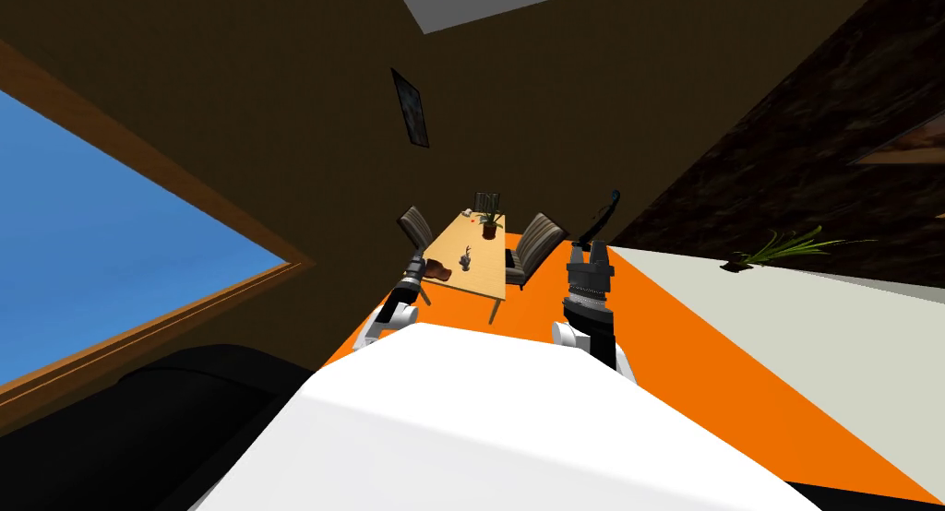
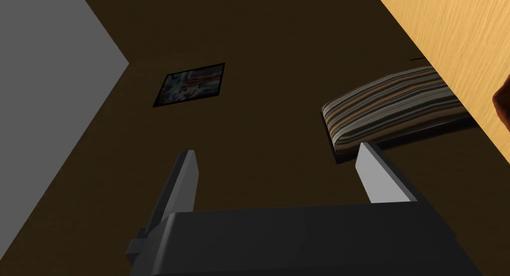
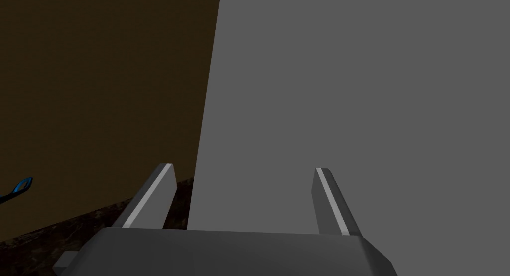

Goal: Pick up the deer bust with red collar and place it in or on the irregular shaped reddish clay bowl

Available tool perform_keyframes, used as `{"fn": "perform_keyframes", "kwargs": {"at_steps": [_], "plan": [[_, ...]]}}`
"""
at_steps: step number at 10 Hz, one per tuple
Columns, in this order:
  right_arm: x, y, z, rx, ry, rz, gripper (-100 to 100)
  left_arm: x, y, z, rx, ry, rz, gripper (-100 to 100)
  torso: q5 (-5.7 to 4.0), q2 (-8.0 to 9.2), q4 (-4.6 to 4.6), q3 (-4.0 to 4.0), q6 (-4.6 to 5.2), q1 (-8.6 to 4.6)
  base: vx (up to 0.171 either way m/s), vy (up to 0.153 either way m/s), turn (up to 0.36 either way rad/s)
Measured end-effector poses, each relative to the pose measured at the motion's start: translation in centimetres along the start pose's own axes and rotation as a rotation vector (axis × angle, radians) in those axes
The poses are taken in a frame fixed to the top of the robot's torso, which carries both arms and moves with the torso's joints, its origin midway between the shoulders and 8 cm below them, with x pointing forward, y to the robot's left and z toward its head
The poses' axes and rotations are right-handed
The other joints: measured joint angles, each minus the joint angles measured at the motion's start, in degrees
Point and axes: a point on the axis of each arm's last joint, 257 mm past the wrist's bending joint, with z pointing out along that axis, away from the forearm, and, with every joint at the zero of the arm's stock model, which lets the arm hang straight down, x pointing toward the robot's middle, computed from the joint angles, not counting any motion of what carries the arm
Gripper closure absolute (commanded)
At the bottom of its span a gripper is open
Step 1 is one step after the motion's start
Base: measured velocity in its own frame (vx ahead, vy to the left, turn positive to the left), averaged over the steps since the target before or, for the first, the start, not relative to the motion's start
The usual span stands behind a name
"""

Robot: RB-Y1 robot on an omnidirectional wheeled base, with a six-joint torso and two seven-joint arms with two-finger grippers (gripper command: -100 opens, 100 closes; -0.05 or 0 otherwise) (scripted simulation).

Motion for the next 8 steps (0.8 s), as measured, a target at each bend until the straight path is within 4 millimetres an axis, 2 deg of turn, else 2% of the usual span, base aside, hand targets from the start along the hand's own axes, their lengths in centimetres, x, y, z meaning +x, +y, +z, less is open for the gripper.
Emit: {"fn": "perform_keyframes", "kwargs": {"at_steps": [8], "plan": [[0.0,0.0,0.0,0.000,0.000,0.000,0,2.0,7.6,0.3,-0.239,0.070,-0.048,-100,0.00,-0.02,0.00,-0.01,-0.01,-0.01,-0.010,-0.006,-0.137]]}}
